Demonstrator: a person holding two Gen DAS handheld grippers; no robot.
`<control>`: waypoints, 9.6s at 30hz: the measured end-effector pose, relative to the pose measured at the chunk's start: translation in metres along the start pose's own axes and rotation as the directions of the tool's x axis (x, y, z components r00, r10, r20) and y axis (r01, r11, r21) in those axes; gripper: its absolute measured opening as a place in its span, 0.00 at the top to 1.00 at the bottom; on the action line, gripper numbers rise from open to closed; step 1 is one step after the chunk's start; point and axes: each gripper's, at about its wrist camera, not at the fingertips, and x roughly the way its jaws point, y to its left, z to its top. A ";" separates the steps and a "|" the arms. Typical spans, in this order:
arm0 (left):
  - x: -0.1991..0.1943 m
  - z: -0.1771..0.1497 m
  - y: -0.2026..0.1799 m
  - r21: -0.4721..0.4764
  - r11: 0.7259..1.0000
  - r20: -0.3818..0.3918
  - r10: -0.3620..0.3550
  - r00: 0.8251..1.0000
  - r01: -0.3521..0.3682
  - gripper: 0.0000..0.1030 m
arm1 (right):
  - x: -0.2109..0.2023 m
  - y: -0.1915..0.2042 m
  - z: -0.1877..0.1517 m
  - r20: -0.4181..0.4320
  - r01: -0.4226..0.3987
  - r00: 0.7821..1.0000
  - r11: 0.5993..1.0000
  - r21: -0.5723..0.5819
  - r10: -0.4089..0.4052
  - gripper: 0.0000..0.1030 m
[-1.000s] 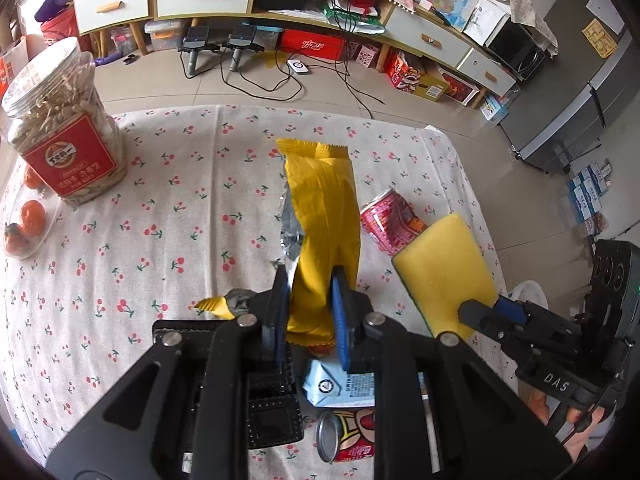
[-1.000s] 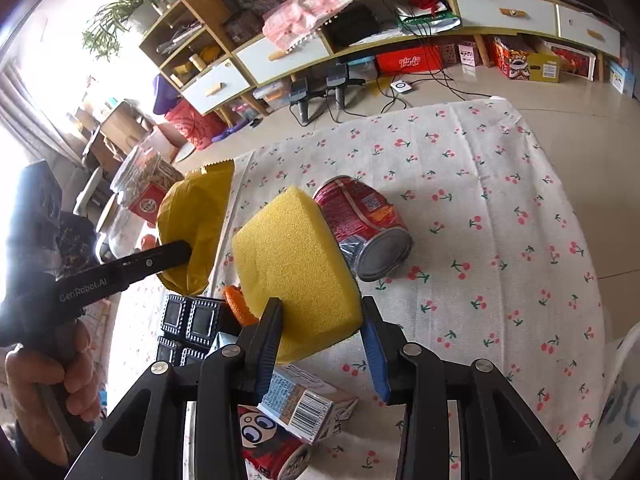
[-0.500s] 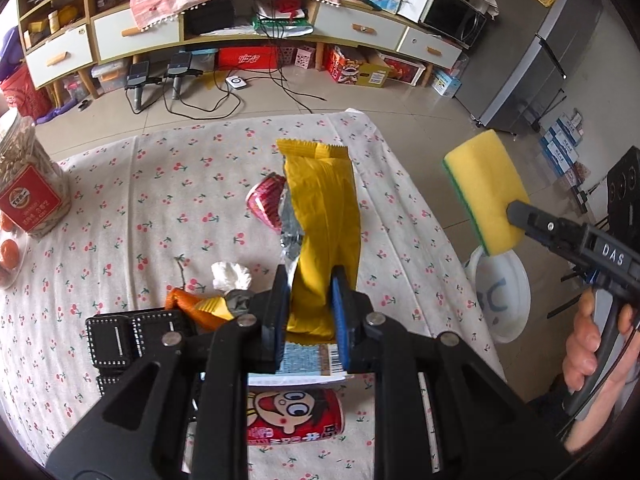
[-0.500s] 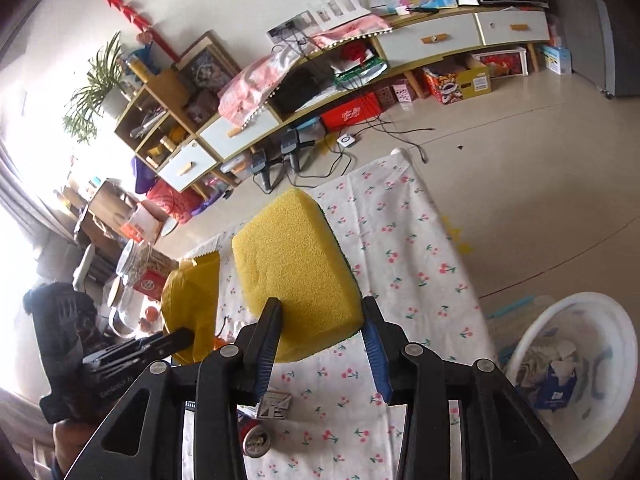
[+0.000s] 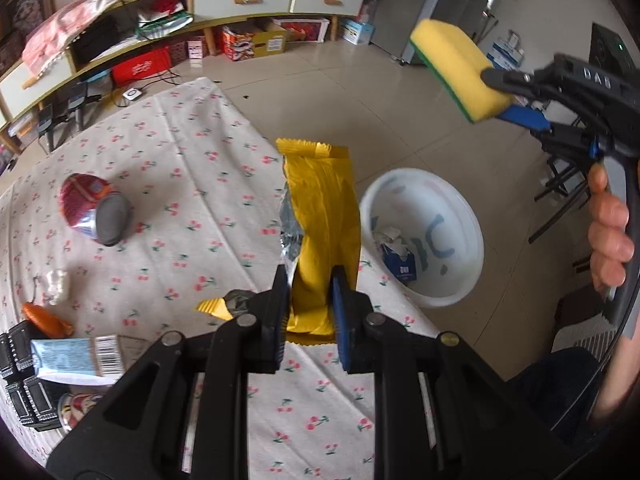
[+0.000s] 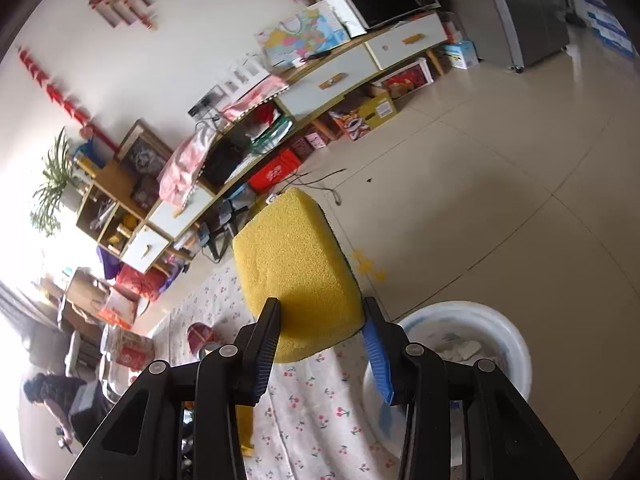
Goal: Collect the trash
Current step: 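Carry the wrapper with the left gripper while the right carries the sponge into the basin, then move both grippers back over the table toward the orange item and tissue, then grasp the orange chili item with the left gripper while the right grasps the white tissue, then carry the orange item with the left gripper while the right carries the tissue to the basin, then move both grippers back over the table toward the carton and red can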
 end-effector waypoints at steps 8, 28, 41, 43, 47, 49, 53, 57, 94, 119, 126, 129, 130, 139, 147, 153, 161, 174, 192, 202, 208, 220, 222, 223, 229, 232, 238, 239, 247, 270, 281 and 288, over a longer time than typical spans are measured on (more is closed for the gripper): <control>0.056 0.011 -0.083 0.032 0.992 -0.076 -0.121 0.990 0.124 0.79 | -0.033 -0.068 0.011 0.036 0.018 0.999 0.991 0.133 -0.023 0.60; 0.097 0.011 -0.072 -0.206 0.969 -0.099 -0.156 0.983 0.134 0.59 | -0.025 -0.063 0.004 -0.029 0.021 0.999 0.993 0.114 -0.018 0.59; -0.011 0.009 -0.004 -0.198 0.979 -0.015 -0.056 0.998 0.052 0.57 | 0.050 -0.049 -0.034 -0.305 0.245 0.913 0.962 -0.118 -0.270 0.54; -0.024 0.005 0.012 -0.206 0.978 -0.011 -0.032 0.999 0.029 0.56 | 0.071 -0.046 -0.041 -0.361 0.282 0.874 0.944 -0.171 -0.327 0.51; -0.041 -0.003 0.035 -0.227 0.974 -0.001 0.021 1.000 -0.020 0.56 | 0.092 -0.049 -0.047 -0.409 0.331 0.827 0.922 -0.203 -0.387 0.51; -0.051 -0.006 0.051 -0.237 0.971 0.008 0.042 0.999 -0.039 0.56 | 0.088 -0.048 -0.046 -0.392 0.331 0.835 0.922 -0.199 -0.385 0.51; -0.067 -0.015 0.078 -0.252 0.966 0.022 0.071 0.997 -0.064 0.55 | 0.081 -0.043 -0.046 -0.362 0.317 0.855 0.927 -0.202 -0.371 0.50; -0.075 -0.021 0.109 -0.295 0.954 0.036 0.076 0.996 -0.063 0.53 | 0.078 -0.032 -0.044 -0.329 0.327 0.865 0.923 -0.205 -0.379 0.50; -0.047 -0.047 0.255 -0.499 0.828 -0.165 0.199 0.966 -0.256 0.52 | 0.148 0.180 -0.109 -0.342 -0.072 0.935 0.894 -0.442 -0.094 0.50; -0.098 -0.068 0.276 -0.633 0.751 -0.026 0.219 0.975 -0.186 0.77 | 0.235 0.258 -0.168 -0.484 -0.229 0.875 0.889 -0.396 0.011 0.50; -0.109 -0.070 0.274 -0.649 0.734 -0.007 0.257 0.966 -0.200 0.77 | 0.252 0.283 -0.188 -0.496 -0.254 0.868 0.864 -0.435 0.005 0.50; -0.109 -0.071 0.271 -0.653 0.737 0.001 0.232 0.973 -0.175 0.77 | 0.264 0.286 -0.197 -0.502 -0.244 0.865 0.857 -0.453 -0.019 0.50; -0.109 -0.071 0.271 -0.651 0.738 0.001 0.235 0.972 -0.177 0.77 | 0.267 0.287 -0.199 -0.503 -0.243 0.864 0.857 -0.455 -0.022 0.51; -0.112 -0.066 0.263 -0.615 0.757 0.002 0.280 0.960 -0.220 0.77 | 0.285 0.295 -0.204 -0.501 -0.255 0.865 0.842 -0.476 -0.021 0.75; -0.113 -0.067 0.257 -0.605 0.764 0.009 0.289 0.957 -0.225 0.77 | 0.271 0.303 -0.203 -0.489 -0.262 0.872 0.826 -0.499 -0.019 0.88; -0.115 -0.067 0.253 -0.605 0.768 0.025 0.280 0.960 -0.208 0.77 | 0.251 0.306 -0.193 -0.477 -0.283 0.879 0.824 -0.491 0.017 0.89; -0.118 -0.062 0.243 -0.597 0.786 0.063 0.246 0.967 -0.161 0.77 | 0.225 0.294 -0.177 -0.470 -0.290 0.881 0.842 -0.454 0.050 0.88; -0.102 -0.046 0.198 -0.514 0.854 0.112 0.156 0.981 -0.077 0.77 | 0.170 0.252 -0.144 -0.426 -0.243 0.903 0.889 -0.388 0.061 0.89; -0.061 -0.025 0.108 -0.308 0.949 0.127 -0.029 0.992 0.067 0.77 | 0.102 0.149 -0.096 -0.266 0.031 0.951 0.907 -0.419 -0.155 0.88; -0.027 -0.013 0.051 -0.242 0.958 0.090 -0.136 0.987 0.154 0.77 | 0.050 0.028 -0.047 -0.180 0.337 0.890 0.870 -0.360 -0.419 0.88; -0.004 0.001 -0.004 -0.208 0.947 0.095 -0.228 0.969 0.243 0.77 | 0.044 -0.008 -0.040 -0.159 0.482 0.814 0.802 -0.352 -0.559 0.78; 0.057 0.015 -0.077 -0.177 0.934 0.019 -0.312 0.950 0.311 0.77 | 0.011 -0.010 -0.019 -0.088 0.421 0.890 0.880 -0.219 -0.448 0.57; 0.066 0.017 -0.085 -0.191 0.932 0.014 -0.312 0.950 0.309 0.76 | 0.006 -0.015 -0.014 -0.078 0.407 0.902 0.896 -0.177 -0.425 0.57; 0.070 0.018 -0.088 -0.200 0.928 0.014 -0.318 0.948 0.314 0.76 | 0.003 -0.018 -0.012 -0.076 0.399 0.907 0.904 -0.156 -0.414 0.57; 0.074 0.026 -0.093 -0.244 0.916 0.031 -0.322 0.946 0.320 0.41 | -0.005 -0.025 -0.005 -0.051 0.387 0.919 0.919 -0.077 -0.391 0.56; 0.064 0.023 -0.082 -0.228 0.928 0.037 -0.296 0.955 0.296 0.41 | -0.004 -0.025 -0.005 -0.053 0.382 0.921 0.921 -0.078 -0.387 0.56; 0.047 0.017 -0.054 -0.256 0.931 0.062 -0.253 0.965 0.261 0.41 | -0.004 -0.019 -0.005 -0.055 0.355 0.932 0.932 -0.073 -0.359 0.56; 0.045 0.016 -0.052 -0.260 0.932 0.062 -0.244 0.968 0.252 0.41 | -0.002 -0.018 -0.006 -0.055 0.352 0.933 0.933 -0.075 -0.357 0.56; 0.020 0.001 -0.022 -0.259 0.953 0.039 -0.153 0.988 0.158 0.41 | 0.006 -0.005 -0.007 -0.055 0.339 0.937 0.936 -0.099 -0.345 0.56; -0.122 -0.052 0.193 -0.455 0.847 -0.045 0.287 0.957 -0.275 0.41 | 0.056 0.062 -0.032 -0.110 0.314 0.927 0.902 -0.297 -0.358 0.50; -0.110 -0.118 0.275 -0.618 0.732 -0.196 0.210 0.958 -0.287 0.40 | 0.087 0.106 -0.066 -0.250 0.128 0.937 0.904 -0.409 -0.245 0.50; -0.107 -0.125 0.276 -0.580 0.743 -0.230 0.243 0.942 -0.333 0.40 | 0.107 0.149 -0.102 -0.310 0.020 0.927 0.853 -0.522 -0.211 0.50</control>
